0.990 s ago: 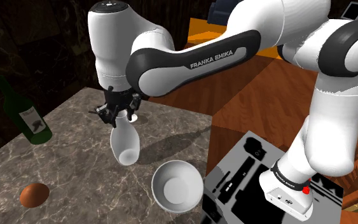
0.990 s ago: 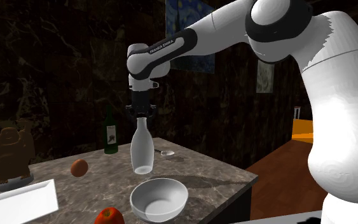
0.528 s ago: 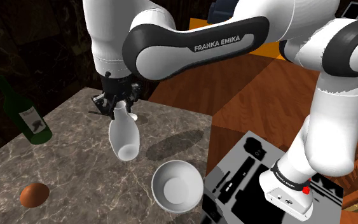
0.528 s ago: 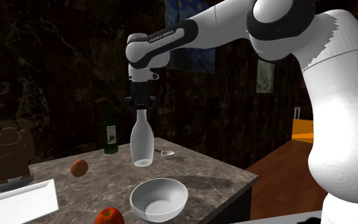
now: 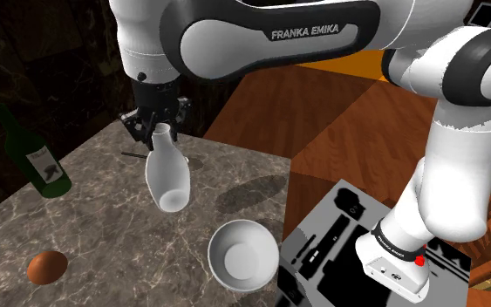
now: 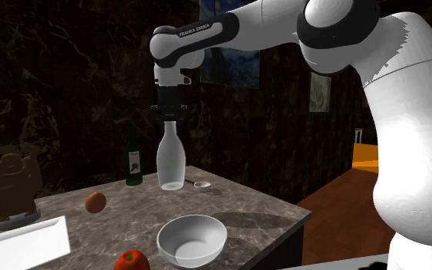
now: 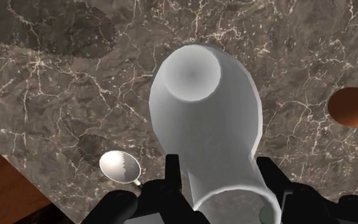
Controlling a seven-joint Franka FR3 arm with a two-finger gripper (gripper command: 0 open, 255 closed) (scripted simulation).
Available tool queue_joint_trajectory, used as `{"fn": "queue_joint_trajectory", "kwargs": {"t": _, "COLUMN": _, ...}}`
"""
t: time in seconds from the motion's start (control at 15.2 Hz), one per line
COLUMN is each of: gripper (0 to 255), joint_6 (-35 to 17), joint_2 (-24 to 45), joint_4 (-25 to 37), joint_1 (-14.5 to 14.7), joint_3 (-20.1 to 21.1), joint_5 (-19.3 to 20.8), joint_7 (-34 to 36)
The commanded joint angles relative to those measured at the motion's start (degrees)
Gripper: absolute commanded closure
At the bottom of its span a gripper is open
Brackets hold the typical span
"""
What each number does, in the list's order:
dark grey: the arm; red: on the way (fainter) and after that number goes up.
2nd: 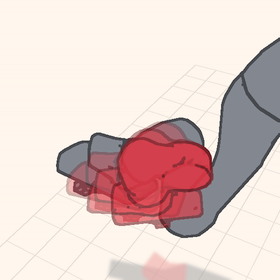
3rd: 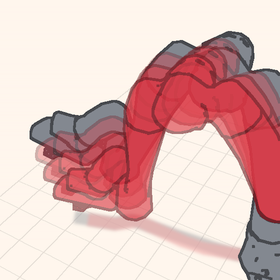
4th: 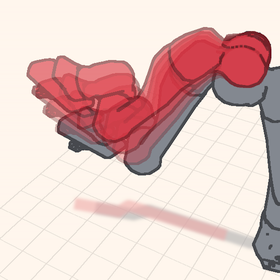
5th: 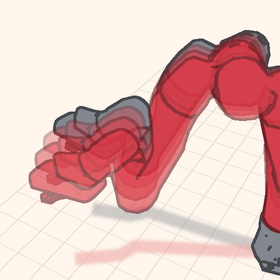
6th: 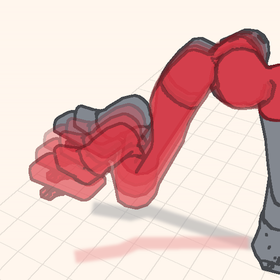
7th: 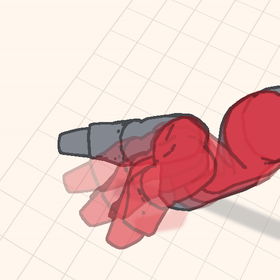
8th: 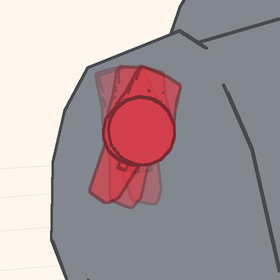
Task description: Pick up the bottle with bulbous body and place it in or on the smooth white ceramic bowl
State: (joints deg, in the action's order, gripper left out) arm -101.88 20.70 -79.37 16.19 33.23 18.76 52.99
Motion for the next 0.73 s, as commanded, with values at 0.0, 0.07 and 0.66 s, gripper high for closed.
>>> {"fn": "queue_joint_trajectory", "kwargs": {"t": 0.0, "gripper": 255, "joint_6": 1.7, "joint_2": 0.2, "joint_4": 1.9, "joint_1": 0.3, "joint_3": 0.0, "joint_5": 0.0, "joint_7": -0.3}}
{"fn": "queue_joint_trajectory", "kwargs": {"t": 0.07, "gripper": 255, "joint_6": 2.5, "joint_2": 0.3, "joint_4": 2.9, "joint_1": 0.5, "joint_3": 0.0, "joint_5": 0.1, "joint_7": -0.4}}
{"fn": "queue_joint_trajectory", "kwargs": {"t": 0.66, "gripper": 255, "joint_6": 2.3, "joint_2": -18.5, "joint_4": -13.1, "joint_1": -3.7, "joint_3": 2.1, "joint_5": -10.1, "joint_7": -1.5}}
